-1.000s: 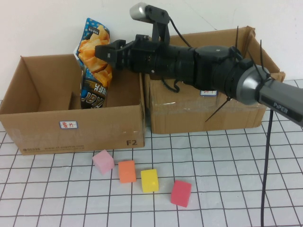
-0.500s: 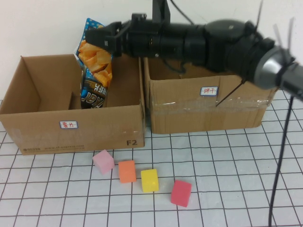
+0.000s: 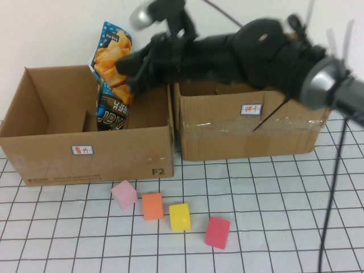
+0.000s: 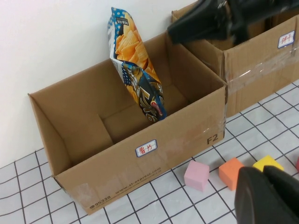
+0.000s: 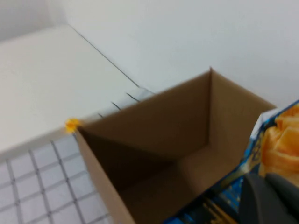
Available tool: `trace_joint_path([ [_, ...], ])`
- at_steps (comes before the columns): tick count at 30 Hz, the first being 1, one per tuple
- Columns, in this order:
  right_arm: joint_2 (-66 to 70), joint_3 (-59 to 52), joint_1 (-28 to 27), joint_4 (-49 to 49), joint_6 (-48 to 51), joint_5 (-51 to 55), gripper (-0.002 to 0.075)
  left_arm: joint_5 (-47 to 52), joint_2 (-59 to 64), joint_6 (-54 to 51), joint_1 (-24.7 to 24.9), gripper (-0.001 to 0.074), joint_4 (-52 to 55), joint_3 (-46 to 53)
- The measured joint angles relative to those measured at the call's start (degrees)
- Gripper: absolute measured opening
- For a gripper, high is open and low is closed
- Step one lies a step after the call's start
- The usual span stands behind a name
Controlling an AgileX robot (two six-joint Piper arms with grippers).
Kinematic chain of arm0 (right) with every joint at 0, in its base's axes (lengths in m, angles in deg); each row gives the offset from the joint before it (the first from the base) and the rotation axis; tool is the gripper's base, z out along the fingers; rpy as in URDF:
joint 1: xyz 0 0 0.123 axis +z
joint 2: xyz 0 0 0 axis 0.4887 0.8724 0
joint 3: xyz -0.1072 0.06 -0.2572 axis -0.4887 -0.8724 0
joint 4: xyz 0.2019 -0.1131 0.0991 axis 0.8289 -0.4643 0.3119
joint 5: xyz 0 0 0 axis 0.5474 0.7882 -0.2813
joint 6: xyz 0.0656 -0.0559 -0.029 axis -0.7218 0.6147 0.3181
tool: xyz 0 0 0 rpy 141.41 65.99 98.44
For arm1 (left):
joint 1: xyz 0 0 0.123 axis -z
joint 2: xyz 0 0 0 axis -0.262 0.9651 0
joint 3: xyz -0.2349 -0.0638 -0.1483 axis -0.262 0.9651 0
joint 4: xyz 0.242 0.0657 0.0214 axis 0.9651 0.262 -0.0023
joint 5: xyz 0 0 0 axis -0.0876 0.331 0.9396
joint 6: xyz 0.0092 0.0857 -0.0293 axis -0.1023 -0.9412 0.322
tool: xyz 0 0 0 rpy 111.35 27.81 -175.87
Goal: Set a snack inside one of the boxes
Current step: Place the potato chip in the potato chip box
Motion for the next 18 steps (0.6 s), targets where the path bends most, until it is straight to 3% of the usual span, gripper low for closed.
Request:
trace_joint_path([
  [8, 4.2, 0.0, 4.4, -5.6, 2.2, -7.9, 0.0005, 0.0, 0.0, 2.9, 0.0, -0.0001, 0.0, 0.0],
  [18, 9.4, 1.7, 4.4, -6.4, 2.2, -11.2, 0.0003, 0.0, 0.0, 3.4, 0.0, -0.0001, -1.3, 0.0],
])
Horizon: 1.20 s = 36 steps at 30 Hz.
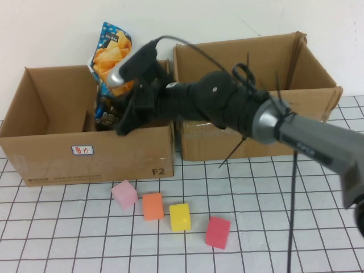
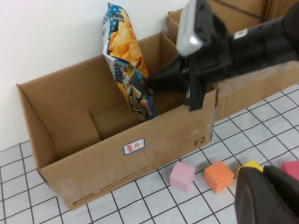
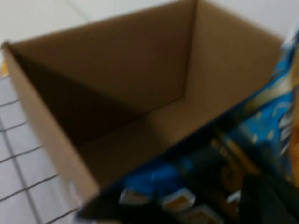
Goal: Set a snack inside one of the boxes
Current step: Place the potato chip in the potato chip box
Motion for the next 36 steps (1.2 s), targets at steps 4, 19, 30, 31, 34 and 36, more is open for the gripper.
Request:
trace_joint_path([
  [4, 2.5, 2.8, 0.1, 0.0, 0.3, 4.6, 0.0003, 0.0, 0.0, 0.1, 0.0, -0.0001, -0.2, 0.0],
  [19, 3.2, 9.3, 1.2, -0.2, 2.6, 3.5, 0.0002, 0.0, 0.0, 0.5, 0.0, -0.0001, -0.4, 0.0],
  [30, -1.4, 9.4, 1.2, -23.4, -16.7, 13.1, 0.0002, 0.0, 0.4, 7.0, 0.0, -0.0001, -0.4, 0.0],
  [31, -3.0, 9.4, 1.2, -29.5, -22.3, 15.4, 0.0002, 0.0, 1.0, 7.9, 0.0, -0.0001, -0.4, 0.0],
  [34, -8.4, 9.4, 1.3, -48.9, -39.1, 23.1, 0.0001, 0.0, 4.0, 9.5, 0.0, -0.0001, -0.4, 0.0],
  [36, -11.7, 9.4, 1.3, -57.5, -44.5, 27.7, 0.0001, -0.7, 7.1, 9.7, 0.0, -0.0001, -0.2, 0.0],
])
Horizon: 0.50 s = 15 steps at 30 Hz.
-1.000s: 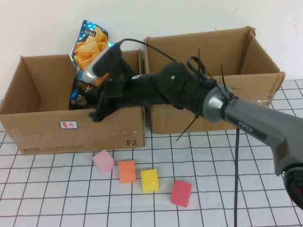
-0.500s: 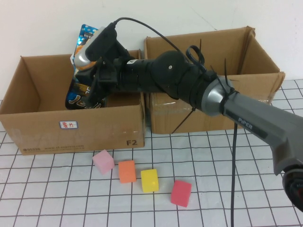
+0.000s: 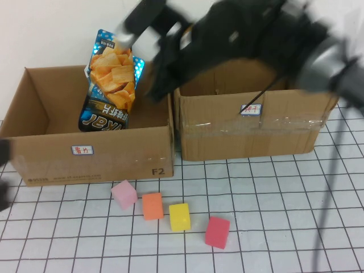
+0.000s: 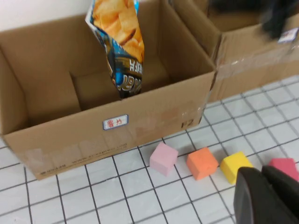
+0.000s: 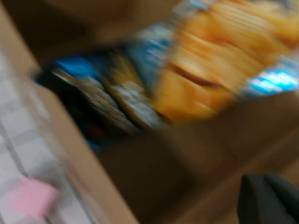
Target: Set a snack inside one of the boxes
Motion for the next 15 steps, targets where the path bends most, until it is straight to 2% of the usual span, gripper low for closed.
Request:
trace_joint_path([
  [3, -5.4, -1.3, -0.1, -7.2, -3.2, 4.4, 0.0001, -3.9, 6.4, -0.2, 0.0, -0.0001, 1.1, 0.0],
  [8, -14.4, -7.4, -0.2, -11.6, -6.6, 8.0, 0.0001, -10.4, 17.2, 2.5, -0.4, -0.0001, 4.0, -2.3],
  [15, -27.6, -26.2, -0.2, -13.3, -9.8, 7.3, 0.0001, -12.4, 32.1, 2.6, -7.5, -0.0001, 4.5, -12.9],
])
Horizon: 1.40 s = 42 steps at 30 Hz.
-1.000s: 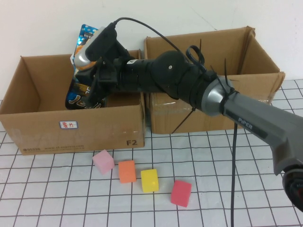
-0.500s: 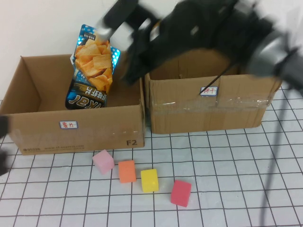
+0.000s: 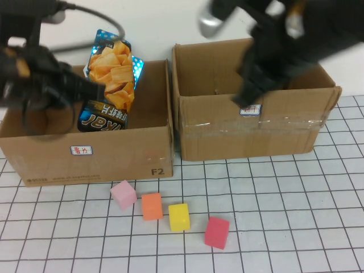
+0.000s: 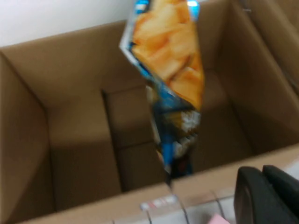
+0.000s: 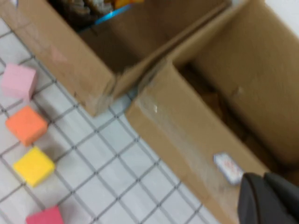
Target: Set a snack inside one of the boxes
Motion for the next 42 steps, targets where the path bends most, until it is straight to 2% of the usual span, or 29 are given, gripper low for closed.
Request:
trace_joint_path([
  [2, -4.8, -6.1, 0.0, -0.8, -2.1, -1.3, 0.0001, -0.4, 4.1, -2.4, -2.5, -0.0001, -2.4, -2.6],
  [5, -11.8, -13.2, 0.0, -2.8, -4.9, -2.9, 0.0001, -0.9, 9.6, -10.3, -5.5, -0.0001, -11.9, -6.1],
  [11, -22.1, -22.3, 0.0, -4.9, -8.3, -3.4, 0.0001, -1.8, 21.3, -24.8, -6.3, -0.0001, -26.3, -12.9],
  [17, -26.9, -26.1, 0.0, -6.8, -9.9, -0.4, 0.0001, -2.3, 29.4, -27.0, -6.3, -0.0001, -27.9, -18.0],
  [22, -28.7, -27.0, 0.0, -7.7, -10.2, 0.3, 0.0001, -2.3, 32.9, -27.7, -6.3, -0.0001, -26.9, -18.5],
  [26, -29.0, -27.3, 0.0, -7.7, -10.3, 0.3, 0.0001, -2.3, 35.2, -27.8, -6.3, -0.0001, -22.0, -18.5],
  [30, -29.0, -27.6, 0.0, -7.7, -10.3, 0.2, 0.0001, -0.5, 36.8, -24.7, -6.3, -0.0001, -10.7, -18.5],
  [37, -29.0, -27.6, 0.0, -7.7, -10.3, 0.2, 0.0001, 7.5, 37.2, -1.9, -6.3, -0.0001, 18.9, -20.4],
  [39, -29.0, -27.6, 0.0, -7.7, -10.4, 0.1, 0.0001, 10.0, 37.2, 1.2, -6.4, -0.0001, 22.4, -21.7],
  [42, -29.0, -27.6, 0.0, -8.2, -10.4, -0.2, 0.0001, 10.7, 35.9, 1.8, -6.5, -0.0001, 21.0, -22.6],
])
